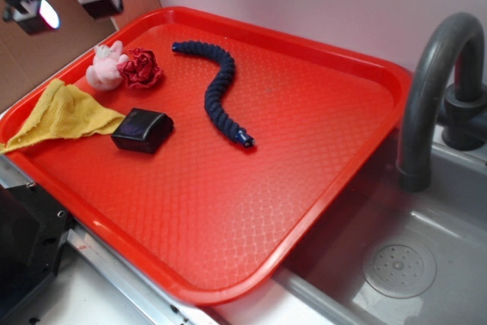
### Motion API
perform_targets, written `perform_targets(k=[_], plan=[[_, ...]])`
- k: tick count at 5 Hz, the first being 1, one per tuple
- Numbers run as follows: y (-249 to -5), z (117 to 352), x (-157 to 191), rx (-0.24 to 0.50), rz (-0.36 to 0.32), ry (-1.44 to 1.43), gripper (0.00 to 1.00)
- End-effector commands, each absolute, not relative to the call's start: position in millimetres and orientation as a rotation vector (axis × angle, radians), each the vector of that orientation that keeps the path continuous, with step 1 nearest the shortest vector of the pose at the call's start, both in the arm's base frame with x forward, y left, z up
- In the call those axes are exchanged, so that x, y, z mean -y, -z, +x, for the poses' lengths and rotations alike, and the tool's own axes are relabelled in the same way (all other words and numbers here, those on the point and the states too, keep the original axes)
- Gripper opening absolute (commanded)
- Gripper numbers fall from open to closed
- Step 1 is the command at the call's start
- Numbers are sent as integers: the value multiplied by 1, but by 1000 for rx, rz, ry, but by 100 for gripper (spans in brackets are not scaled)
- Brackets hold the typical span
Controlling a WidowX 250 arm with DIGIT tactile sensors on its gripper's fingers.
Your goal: Grab the pink bunny.
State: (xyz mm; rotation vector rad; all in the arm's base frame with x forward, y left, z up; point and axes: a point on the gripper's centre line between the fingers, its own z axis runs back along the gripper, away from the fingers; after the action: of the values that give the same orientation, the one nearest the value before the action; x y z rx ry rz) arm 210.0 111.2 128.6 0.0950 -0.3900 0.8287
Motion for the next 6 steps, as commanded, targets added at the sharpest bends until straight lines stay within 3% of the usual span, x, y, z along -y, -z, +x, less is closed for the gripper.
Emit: perform_targets(k=[1, 3, 4, 5, 6], plan=[[-109, 226, -154, 410, 150, -891, 100], [-77, 242, -158, 350, 145, -905, 100], [-60, 246, -152, 315, 208, -907, 100], [-48, 244, -147, 275, 179, -876, 100], [-47, 240, -146, 272, 178, -871, 0]])
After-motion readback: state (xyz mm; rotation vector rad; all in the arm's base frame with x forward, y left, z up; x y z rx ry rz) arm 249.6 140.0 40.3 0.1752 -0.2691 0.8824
